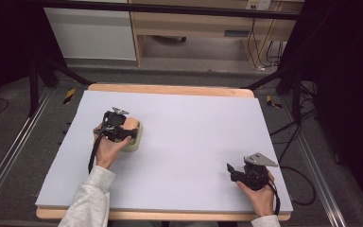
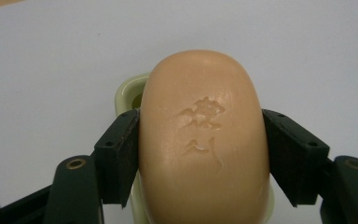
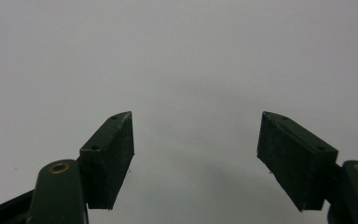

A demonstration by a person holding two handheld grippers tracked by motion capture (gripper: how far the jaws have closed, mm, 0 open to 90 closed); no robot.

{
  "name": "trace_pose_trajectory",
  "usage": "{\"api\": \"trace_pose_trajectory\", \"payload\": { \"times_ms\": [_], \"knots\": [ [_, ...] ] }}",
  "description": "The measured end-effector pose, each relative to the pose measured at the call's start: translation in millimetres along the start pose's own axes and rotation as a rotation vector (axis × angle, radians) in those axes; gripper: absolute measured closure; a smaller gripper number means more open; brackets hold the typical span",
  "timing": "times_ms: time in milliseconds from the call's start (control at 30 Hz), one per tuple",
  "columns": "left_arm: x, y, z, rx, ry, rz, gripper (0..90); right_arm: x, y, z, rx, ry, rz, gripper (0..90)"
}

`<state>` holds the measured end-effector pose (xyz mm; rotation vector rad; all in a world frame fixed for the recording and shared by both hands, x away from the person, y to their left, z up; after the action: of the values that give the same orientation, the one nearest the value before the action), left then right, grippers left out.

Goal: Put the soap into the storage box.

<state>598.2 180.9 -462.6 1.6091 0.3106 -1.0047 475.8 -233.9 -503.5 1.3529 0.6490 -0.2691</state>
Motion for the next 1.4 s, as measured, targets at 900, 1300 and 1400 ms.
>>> {"api": "trace_pose_trajectory", "payload": {
  "times_ms": [900,1300,1400],
  "knots": [
    [23.5,-13.2,-4.8,-0.017,0.003,-0.048,31.9,-0.1,-0.2,-0.8,0.002,0.006,-0.005,27.2],
    [25.0,-14.5,-5.8,-0.019,0.002,-0.044,31.6,1.1,-0.4,-0.1,-0.012,0.001,-0.001,26.8],
    [25.0,-14.5,-5.7,-0.016,0.004,-0.044,31.3,1.2,-0.4,-0.6,-0.012,0.002,-0.001,26.8]
  ]
}}
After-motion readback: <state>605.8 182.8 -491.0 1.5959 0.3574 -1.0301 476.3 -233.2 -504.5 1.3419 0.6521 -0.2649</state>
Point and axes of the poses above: each handheld gripper's, and its own axes: x roughly forward along the jaws, y roughly out of its top, z roughly to its right, the point moved 6 cm from there along x, roughly forward along the jaws, and after that the axes turned 6 degrees about -y, right-handed, at the moved point
